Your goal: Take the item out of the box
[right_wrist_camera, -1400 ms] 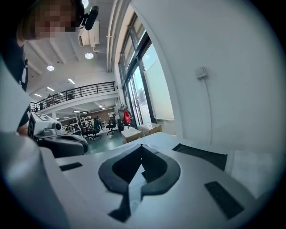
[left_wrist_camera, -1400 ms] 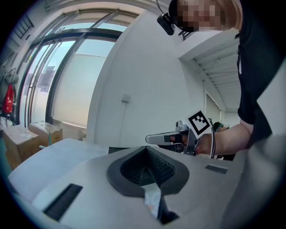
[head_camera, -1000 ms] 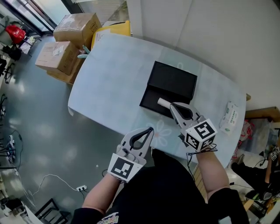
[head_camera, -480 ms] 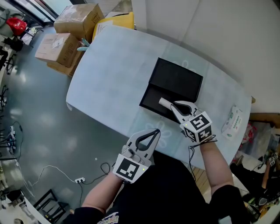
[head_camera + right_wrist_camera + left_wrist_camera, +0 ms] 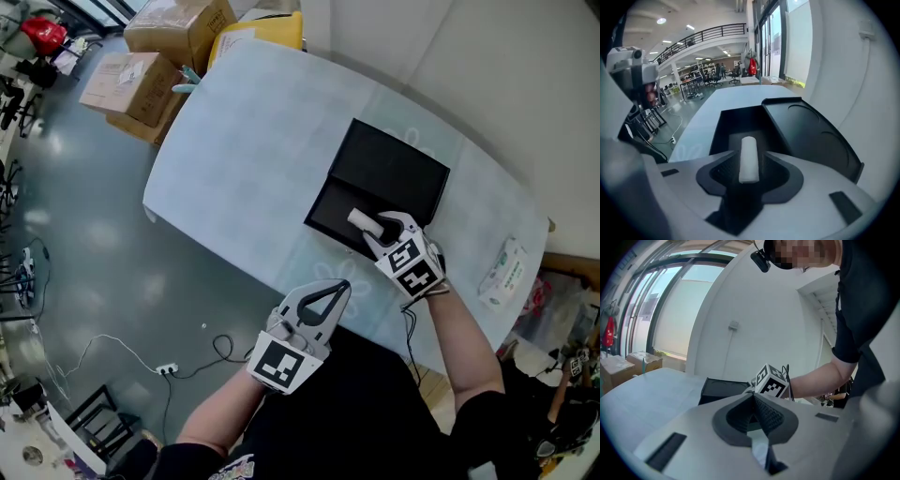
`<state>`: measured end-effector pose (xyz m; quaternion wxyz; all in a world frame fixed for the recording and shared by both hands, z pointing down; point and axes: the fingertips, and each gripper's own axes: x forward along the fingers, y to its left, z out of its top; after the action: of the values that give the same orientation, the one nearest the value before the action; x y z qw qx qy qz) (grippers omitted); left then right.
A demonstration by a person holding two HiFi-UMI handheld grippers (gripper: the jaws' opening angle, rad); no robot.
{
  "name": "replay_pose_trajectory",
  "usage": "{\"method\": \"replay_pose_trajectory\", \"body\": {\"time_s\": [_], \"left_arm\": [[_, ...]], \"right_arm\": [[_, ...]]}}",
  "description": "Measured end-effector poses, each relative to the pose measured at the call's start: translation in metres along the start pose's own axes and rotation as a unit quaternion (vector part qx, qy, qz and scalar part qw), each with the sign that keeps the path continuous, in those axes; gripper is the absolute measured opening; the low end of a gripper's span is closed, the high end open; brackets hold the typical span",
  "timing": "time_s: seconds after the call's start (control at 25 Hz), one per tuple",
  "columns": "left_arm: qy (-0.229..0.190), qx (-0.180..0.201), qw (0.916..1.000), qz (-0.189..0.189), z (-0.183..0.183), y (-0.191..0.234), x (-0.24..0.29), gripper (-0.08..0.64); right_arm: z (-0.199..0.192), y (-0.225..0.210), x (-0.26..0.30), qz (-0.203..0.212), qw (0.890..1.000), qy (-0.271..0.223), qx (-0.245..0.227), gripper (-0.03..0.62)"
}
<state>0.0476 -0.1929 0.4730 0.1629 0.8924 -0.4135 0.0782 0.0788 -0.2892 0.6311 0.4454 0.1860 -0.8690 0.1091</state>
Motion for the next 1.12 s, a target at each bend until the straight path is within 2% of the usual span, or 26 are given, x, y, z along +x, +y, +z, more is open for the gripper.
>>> {"method": "replay_pose_trajectory", "body": {"time_s": [0.56, 0.92, 1.12], "left_arm": [[0.002, -0.014, 0.9997, 0.019, -0.007, 0.017, -0.004, 0.009], [0.005, -0.021, 0.9993, 0.030, -0.012, 0.024, -0.017, 0.009], [0.005, -0.022, 0.9993, 0.031, -0.010, 0.024, -0.023, 0.009]], "right_arm": [[-0.017, 0.004, 0.037, 0.004, 0.992, 0.101, -0.072, 0.161], [-0.020, 0.004, 0.039, 0.011, 0.991, 0.115, -0.067, 0.158], [-0.019, 0.007, 0.039, 0.010, 0.991, 0.110, -0.079, 0.146]]}}
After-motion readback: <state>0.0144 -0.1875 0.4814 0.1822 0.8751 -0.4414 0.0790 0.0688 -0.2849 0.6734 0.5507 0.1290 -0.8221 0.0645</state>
